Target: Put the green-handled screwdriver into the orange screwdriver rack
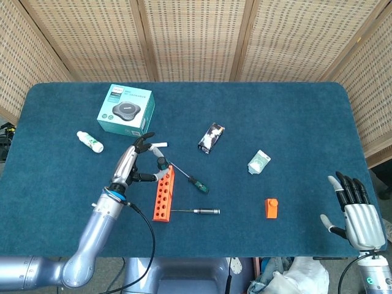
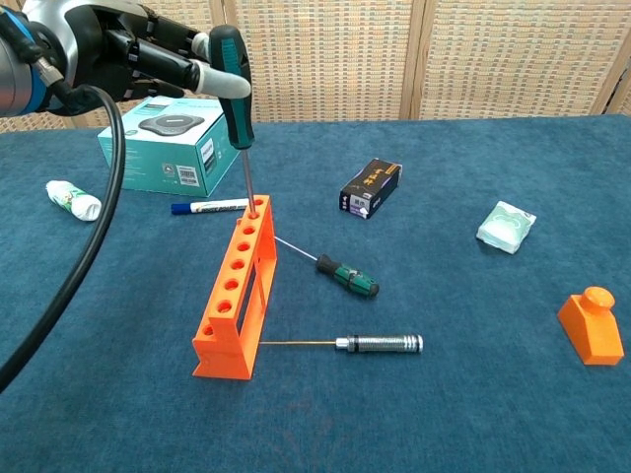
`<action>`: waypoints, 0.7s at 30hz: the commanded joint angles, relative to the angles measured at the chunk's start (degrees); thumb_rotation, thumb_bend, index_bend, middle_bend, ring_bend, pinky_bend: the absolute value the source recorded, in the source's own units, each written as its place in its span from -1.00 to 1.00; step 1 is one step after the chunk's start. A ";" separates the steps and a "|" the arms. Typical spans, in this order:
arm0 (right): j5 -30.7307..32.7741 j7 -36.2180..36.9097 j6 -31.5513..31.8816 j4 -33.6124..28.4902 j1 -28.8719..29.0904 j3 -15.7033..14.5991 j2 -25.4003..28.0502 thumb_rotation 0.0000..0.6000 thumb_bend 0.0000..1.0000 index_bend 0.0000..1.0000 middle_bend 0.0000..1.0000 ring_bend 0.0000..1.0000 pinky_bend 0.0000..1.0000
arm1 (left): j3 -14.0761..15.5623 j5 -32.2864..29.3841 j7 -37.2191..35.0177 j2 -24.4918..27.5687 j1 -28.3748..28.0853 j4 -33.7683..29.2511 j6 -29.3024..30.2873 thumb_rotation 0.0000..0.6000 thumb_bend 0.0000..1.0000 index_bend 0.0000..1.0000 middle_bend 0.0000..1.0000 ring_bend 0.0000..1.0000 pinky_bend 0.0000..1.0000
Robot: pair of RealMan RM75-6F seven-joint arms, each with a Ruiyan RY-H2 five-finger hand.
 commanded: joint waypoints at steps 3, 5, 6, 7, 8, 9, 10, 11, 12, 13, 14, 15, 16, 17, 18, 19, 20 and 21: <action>-0.02 -0.14 0.04 -0.05 -0.02 -0.01 -0.03 1.00 -0.54 -0.99 -1.00 -1.00 -1.00 | 0.30 -0.53 -0.48 -0.06 0.05 0.97 -0.44 1.00 -0.46 0.25 -0.78 -1.00 -0.97; -0.05 -0.14 0.10 -0.06 -0.05 -0.01 -0.02 1.00 -0.54 -0.99 -1.00 -1.00 -1.00 | 0.54 -0.51 -0.60 -0.14 0.06 1.45 -0.67 1.00 -0.46 0.25 -0.78 -1.00 -0.97; -0.06 -0.16 0.10 -0.09 -0.04 -0.02 0.01 1.00 -0.54 -0.99 -1.00 -1.00 -1.00 | 0.75 -0.52 -0.66 -0.18 0.06 1.76 -0.93 1.00 -0.46 0.25 -0.78 -1.00 -0.97; -0.06 -0.19 0.11 -0.09 -0.05 -0.01 0.00 1.00 -0.54 -0.99 -1.00 -1.00 -1.00 | 0.90 -0.57 -0.67 -0.20 0.06 1.94 -1.09 1.00 -0.46 0.25 -0.78 -1.00 -0.97; -0.04 -0.19 0.09 -0.09 -0.04 -0.01 -0.02 1.00 -0.54 -0.99 -1.00 -1.00 -1.00 | 1.04 -0.58 -0.67 -0.22 0.05 2.11 -1.25 1.00 -0.46 0.25 -0.78 -1.00 -0.98; -0.02 -0.19 0.09 -0.09 -0.03 0.01 -0.03 1.00 -0.54 -0.99 -1.00 -1.00 -1.00 | 1.24 -0.58 -0.66 -0.25 0.05 2.28 -1.44 1.00 -0.46 0.25 -0.78 -1.00 -0.98; -0.01 -0.18 0.08 -0.10 -0.02 0.02 -0.02 1.00 -0.54 -0.99 -1.00 -1.00 -1.00 | 1.45 -0.59 -0.65 -0.29 0.05 2.45 -1.66 1.00 -0.46 0.25 -0.78 -1.00 -0.98; 0.02 -0.19 0.09 -0.10 -0.03 0.04 0.00 1.00 -0.54 -0.99 -1.00 -1.00 -1.00 | 1.69 -0.55 -0.68 -0.36 0.05 2.69 -1.90 1.00 -0.46 0.25 -0.78 -1.00 -0.98; 0.07 -0.21 0.08 -0.11 -0.05 0.04 0.02 1.00 -0.54 -0.99 -1.00 -1.00 -1.00 | 1.97 -0.47 -0.74 -0.48 0.07 2.96 -2.13 1.00 -0.46 0.25 -0.78 -1.00 -0.98; 0.10 -0.21 0.07 -0.11 -0.05 0.05 0.02 1.00 -0.54 -0.99 -1.00 -1.00 -1.00 | 2.10 -0.40 -0.81 -0.56 0.08 3.15 -2.23 1.00 -0.46 0.25 -0.78 -1.00 -0.98; 0.15 -0.22 0.04 -0.11 -0.04 0.06 0.02 1.00 -0.54 -0.99 -1.00 -1.00 -1.00 | 2.36 -0.36 -0.90 -0.75 0.10 3.49 -2.41 1.00 -0.46 0.25 -0.78 -1.00 -0.98; 0.16 -0.23 0.01 -0.11 -0.04 0.05 0.03 1.00 -0.54 -0.99 -1.00 -1.00 -1.00 | 2.54 -0.40 -0.92 -0.88 0.10 3.74 -2.54 1.00 -0.46 0.25 -0.78 -1.00 -0.98; 0.18 -0.24 0.00 -0.10 -0.05 0.05 0.03 1.00 -0.54 -0.99 -1.00 -1.00 -1.00 | 2.81 -0.45 -0.95 -1.05 0.08 4.11 -2.78 1.00 -0.46 0.25 -0.78 -1.00 -0.98; 0.16 -0.24 0.02 -0.11 -0.04 0.06 0.06 1.00 -0.54 -0.99 -1.00 -1.00 -1.00 | 3.03 -0.50 -0.97 -1.23 0.07 4.46 -2.96 1.00 -0.46 0.25 -0.78 -1.00 -0.98; 0.16 -0.23 0.02 -0.13 -0.04 0.07 0.08 1.00 -0.54 -0.99 -1.00 -1.00 -1.00 | 3.18 -0.47 -1.00 -1.39 0.06 4.74 -3.04 1.00 -0.46 0.25 -0.78 -1.00 -0.98; 0.20 -0.23 0.02 -0.14 -0.05 0.07 0.08 1.00 -0.54 -0.99 -1.00 -1.00 -1.00 | 3.35 -0.39 -1.02 -1.56 0.08 4.99 -3.05 1.00 -0.46 0.25 -0.78 -1.00 -0.98; 0.22 -0.21 0.02 -0.14 -0.06 0.08 0.07 1.00 -0.54 -0.99 -1.00 -1.00 -1.00 | 3.55 -0.28 -1.03 -1.71 0.10 5.22 -3.12 1.00 -0.46 0.25 -0.78 -1.00 -0.99; 0.23 -0.22 0.01 -0.13 -0.06 0.07 0.08 1.00 -0.54 -0.99 -1.00 -1.00 -1.00 | 3.77 -0.26 -1.03 -1.83 0.13 5.44 -3.24 1.00 -0.46 0.25 -0.78 -1.00 -0.99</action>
